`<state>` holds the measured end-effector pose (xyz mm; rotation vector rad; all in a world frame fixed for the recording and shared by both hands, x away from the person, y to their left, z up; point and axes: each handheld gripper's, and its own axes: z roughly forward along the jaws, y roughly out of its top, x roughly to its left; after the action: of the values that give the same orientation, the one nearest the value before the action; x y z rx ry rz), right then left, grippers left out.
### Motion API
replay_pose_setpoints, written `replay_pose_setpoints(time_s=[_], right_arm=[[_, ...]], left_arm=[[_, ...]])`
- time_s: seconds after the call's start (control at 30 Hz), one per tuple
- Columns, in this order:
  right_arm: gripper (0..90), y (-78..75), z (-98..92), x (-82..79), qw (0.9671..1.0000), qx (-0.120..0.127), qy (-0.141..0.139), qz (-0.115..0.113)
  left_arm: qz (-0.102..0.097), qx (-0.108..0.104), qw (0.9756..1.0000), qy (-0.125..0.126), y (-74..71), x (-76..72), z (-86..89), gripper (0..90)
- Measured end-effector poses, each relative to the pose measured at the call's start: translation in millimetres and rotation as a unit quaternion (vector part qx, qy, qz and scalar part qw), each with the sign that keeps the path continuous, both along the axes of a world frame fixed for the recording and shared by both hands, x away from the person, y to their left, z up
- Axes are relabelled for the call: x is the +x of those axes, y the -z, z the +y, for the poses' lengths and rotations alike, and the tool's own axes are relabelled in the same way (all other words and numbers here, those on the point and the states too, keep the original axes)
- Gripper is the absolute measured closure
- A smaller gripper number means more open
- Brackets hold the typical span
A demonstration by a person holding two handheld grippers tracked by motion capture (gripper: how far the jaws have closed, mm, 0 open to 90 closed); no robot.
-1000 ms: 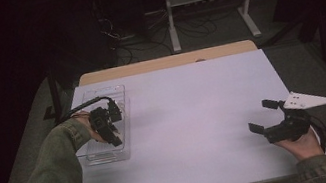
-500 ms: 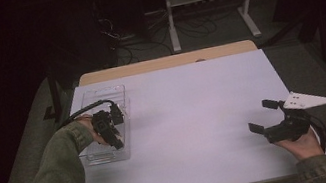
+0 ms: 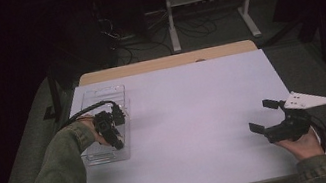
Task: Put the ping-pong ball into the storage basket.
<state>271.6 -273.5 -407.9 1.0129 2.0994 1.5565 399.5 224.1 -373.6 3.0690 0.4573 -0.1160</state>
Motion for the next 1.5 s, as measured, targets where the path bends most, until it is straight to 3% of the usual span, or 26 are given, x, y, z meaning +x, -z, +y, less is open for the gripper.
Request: replay_pose_setpoints(time_s=[0.13,0.33,0.73,1.13,1.23,1.4,1.5], right_arm=[[0.0,0.2,0.5,0.0,1.0,0.0,-0.001,0.002],[0.0,0.3,1.3,-0.2,1.0,-0.002,-0.003,0.003],[0.0,-0.1,0.9,-0.8,1.0,-0.001,-0.004,0.002],[0.0,-0.5,0.8,-1.6,1.0,-0.001,-0.004,0.002],[0.0,-0.6,0.5,-1.5,1.0,-0.001,-0.003,0.002],[0.0,-0.6,0.3,-1.6,1.0,-0.001,-0.003,0.001],[0.0,-0.5,0.2,-1.4,1.0,-0.001,-0.001,0.001]], left_arm=[[-0.002,0.004,0.9999,-0.012,-1.6,2.3,2.5,41.0],[-0.029,0.007,0.9989,-0.037,-4.4,5.4,7.2,28.0],[-0.064,-0.01,0.9945,-0.083,-17.5,7.1,15.5,0.2],[-0.083,-0.055,0.9904,-0.096,-34.3,1.6,26.8,0.0],[-0.09,-0.078,0.9877,-0.101,-36.3,-1.3,29.2,0.0],[-0.109,-0.09,0.9845,-0.104,-35.9,-5.8,35.4,0.0],[-0.122,-0.107,0.9812,-0.105,-39.0,-10.2,39.3,0.0]])
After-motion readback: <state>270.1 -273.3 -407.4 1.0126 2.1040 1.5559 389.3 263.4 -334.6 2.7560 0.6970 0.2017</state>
